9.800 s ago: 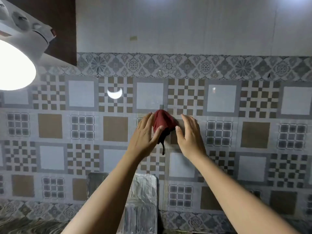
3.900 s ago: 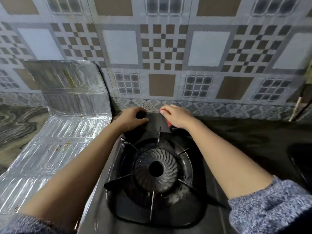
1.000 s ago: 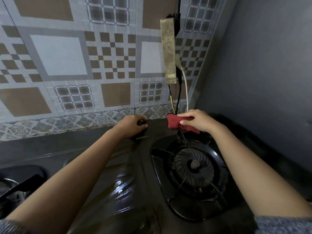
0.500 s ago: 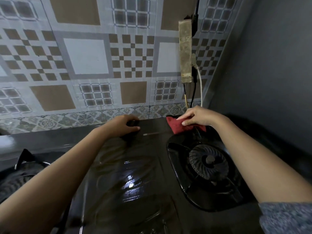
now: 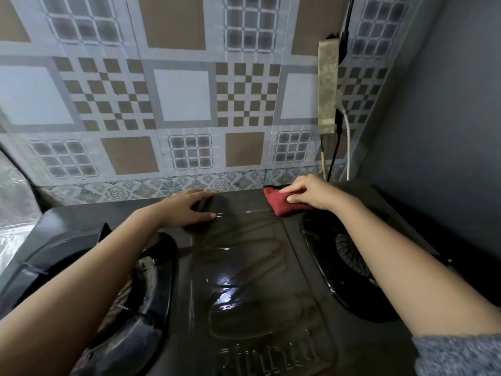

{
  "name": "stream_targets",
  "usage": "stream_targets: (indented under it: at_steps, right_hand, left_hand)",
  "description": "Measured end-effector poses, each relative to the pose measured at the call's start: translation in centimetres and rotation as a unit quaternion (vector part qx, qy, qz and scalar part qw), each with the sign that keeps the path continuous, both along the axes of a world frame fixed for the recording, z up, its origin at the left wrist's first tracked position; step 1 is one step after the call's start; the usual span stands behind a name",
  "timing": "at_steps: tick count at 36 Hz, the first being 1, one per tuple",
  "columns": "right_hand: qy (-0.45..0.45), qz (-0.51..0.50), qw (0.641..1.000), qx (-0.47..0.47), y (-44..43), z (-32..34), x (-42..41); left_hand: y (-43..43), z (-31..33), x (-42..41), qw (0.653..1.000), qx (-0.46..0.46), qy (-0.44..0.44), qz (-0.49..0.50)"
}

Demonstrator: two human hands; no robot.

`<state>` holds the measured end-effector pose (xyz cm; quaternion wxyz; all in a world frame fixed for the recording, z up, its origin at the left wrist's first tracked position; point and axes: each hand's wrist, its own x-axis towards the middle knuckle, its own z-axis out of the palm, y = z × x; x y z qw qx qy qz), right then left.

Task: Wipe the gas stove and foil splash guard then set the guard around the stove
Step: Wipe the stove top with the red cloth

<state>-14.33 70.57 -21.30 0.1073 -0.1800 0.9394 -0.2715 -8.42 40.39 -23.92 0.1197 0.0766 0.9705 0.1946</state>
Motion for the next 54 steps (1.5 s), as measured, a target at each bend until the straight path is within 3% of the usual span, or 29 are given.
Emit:
stream_targets:
  at_steps: [18, 29, 44, 50, 54]
  right_hand:
    - [0.084, -0.205, 0.975, 0.017, -10.2, -1.8, 7.6]
    - [0.100, -0.231, 0.968, 0.022, -13.6, -2.5, 9.9]
    - [0.094, -0.046, 0.993, 0.060, -12.7, -1.8, 10.6]
    - [0.144, 0.062, 0.979, 0.132, -11.2, -1.3, 10.0]
    - [0.139, 0.114, 0.978, 0.102, -11.2, -1.7, 9.2]
  left_hand:
    - [-5.2, -0.4, 2.6, 0.999, -0.033, -0.002, -0.035]
    - [-5.2, -0.5, 2.8, 0.997, -0.052, 0.031, -0.049]
    - [-6.2, -1.0, 3.2, 0.998, -0.018, 0.040, -0.044]
    - [-6.3, -1.1, 3.7, 0.999, -0.021, 0.034, -0.017]
    - [-6.1, -1.1, 4.1, 0.999, -0.029, 0.032, 0.001]
